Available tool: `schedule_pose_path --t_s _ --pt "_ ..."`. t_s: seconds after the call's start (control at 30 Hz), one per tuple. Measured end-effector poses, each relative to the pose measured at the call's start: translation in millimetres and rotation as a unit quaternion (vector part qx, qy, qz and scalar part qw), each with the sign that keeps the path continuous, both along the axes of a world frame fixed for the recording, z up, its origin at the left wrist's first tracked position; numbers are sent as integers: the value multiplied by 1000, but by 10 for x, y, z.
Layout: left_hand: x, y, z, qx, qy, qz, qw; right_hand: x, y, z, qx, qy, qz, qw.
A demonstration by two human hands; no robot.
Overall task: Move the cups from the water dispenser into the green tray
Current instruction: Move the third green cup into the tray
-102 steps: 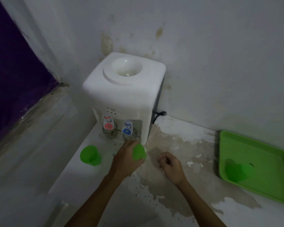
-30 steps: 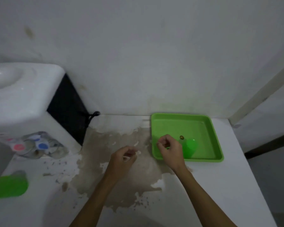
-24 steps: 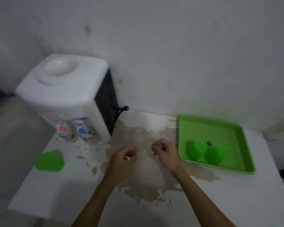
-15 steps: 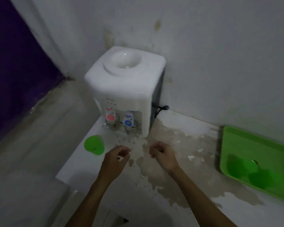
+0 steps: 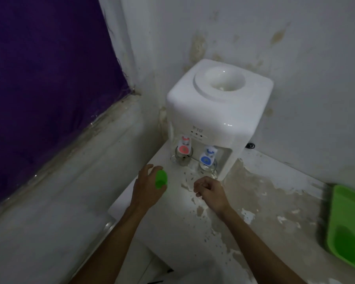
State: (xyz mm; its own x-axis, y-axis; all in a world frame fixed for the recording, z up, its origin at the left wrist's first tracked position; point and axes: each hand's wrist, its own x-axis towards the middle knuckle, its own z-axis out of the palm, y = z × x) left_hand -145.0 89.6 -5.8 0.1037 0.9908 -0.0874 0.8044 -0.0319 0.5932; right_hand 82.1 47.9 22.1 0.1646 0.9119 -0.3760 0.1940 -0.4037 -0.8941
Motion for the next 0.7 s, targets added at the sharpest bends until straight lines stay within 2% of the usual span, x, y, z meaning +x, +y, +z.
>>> schedule_pose_path --t_s 0.17,0.4,0.6,0.7 --pt "34 104 -98 -61 23 -40 997 -21 16 0 -1 -5 0 1000" --pt "118 93 -69 -26 28 -63 997 190 -178 -71 -3 -8 -28 1000" --pt "584 -53 203 -11 -38 -115 993 527 -463 -164 -15 13 -66 998" --pt "949 -214 392 2 -79 -159 984 691 -631 -173 -28 41 -124 991"
